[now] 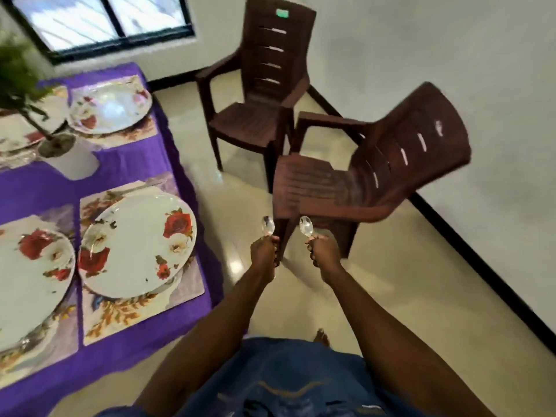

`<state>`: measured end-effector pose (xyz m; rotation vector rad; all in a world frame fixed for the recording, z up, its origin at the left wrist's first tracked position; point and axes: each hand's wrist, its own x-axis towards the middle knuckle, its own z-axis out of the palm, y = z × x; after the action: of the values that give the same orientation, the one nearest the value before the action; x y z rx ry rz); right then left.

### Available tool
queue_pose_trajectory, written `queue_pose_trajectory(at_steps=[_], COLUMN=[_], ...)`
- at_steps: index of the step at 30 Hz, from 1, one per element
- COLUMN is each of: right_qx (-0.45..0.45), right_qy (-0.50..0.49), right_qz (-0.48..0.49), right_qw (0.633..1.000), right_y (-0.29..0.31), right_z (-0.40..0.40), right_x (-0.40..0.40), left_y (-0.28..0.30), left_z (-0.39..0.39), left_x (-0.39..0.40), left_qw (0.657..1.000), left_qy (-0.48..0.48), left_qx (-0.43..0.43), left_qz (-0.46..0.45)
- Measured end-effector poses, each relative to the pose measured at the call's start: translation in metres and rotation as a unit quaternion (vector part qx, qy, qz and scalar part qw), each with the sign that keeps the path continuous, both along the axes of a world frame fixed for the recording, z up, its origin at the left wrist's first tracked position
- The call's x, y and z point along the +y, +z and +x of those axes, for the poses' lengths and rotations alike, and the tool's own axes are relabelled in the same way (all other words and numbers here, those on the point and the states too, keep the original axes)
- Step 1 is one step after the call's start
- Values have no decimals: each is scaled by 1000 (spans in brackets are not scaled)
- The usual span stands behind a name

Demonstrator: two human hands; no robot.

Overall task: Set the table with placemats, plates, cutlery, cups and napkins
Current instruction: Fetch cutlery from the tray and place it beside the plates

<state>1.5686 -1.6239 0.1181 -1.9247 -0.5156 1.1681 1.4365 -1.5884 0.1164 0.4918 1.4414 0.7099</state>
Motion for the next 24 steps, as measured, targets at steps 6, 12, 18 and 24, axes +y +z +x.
queue_pose_trajectory(at_steps=[6,12,18,24], right_qx=[7,22,-6,-6], right_qy=[126,247,344,411], right_qz=[3,-4,-25,-1], right_qw=[992,969,939,912], right_y=[11,-5,-16,-6], right_z=[2,-39,-89,-164], right_x=[70,139,220,303], left_y=[11,0,-7,5], left_z=[8,-24,-75,-151], left_x=[32,72,144,207], left_qw=[991,959,925,915], left_qy=[130,283,378,395], left_qx=[0,11,37,68], left_qz=[-1,2,19,41])
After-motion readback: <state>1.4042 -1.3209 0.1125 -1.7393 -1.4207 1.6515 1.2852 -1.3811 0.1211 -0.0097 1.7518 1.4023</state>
